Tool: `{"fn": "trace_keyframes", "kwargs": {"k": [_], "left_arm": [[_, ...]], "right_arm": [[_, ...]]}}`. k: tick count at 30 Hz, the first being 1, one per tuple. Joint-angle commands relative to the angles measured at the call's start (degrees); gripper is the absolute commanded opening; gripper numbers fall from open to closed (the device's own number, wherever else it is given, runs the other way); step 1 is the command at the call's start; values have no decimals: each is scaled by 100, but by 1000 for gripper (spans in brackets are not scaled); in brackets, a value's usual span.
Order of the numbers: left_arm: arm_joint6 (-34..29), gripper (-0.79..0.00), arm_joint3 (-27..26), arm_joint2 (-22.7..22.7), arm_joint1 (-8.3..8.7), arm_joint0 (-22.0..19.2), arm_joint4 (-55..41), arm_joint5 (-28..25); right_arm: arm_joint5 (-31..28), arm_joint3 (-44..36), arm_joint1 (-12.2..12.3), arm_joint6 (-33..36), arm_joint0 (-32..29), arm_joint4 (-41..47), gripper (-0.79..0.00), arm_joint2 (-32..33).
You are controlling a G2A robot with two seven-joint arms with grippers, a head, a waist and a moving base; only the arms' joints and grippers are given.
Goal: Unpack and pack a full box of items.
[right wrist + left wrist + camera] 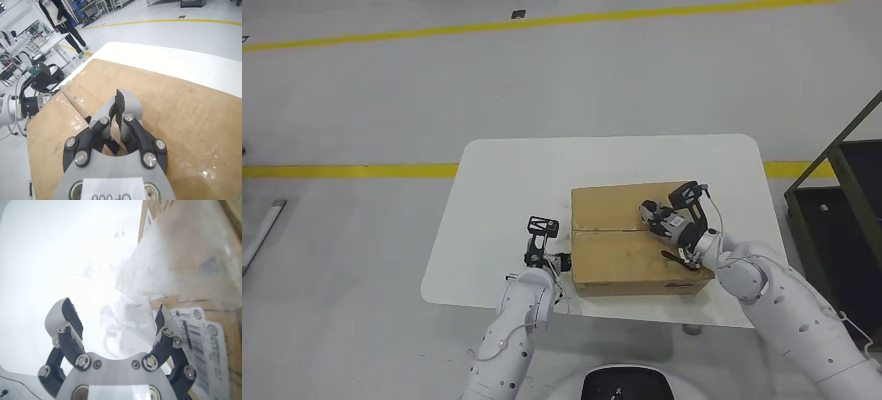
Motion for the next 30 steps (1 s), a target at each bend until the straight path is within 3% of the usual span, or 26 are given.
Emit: {"fn": "trace_keyframes", "kwargs": {"k": [1,10,18,30], "left_arm": [[-7,0,-6,-5,1,5,3,-3],[70,0,-10,-14,5,20,35,5],[1061,0,-133,-10,12,112,410,98],[2424,0,-218,-80,-16,229,142,59]], "right_arm": [[-17,1,-2,3,6,1,-785,13],[-123,7,-8,224,-7,144,-785,75],[-133,-6,-22,312,-20,169,-785,85],[-109,-76,-33,379,-75,209,-785,144]]}}
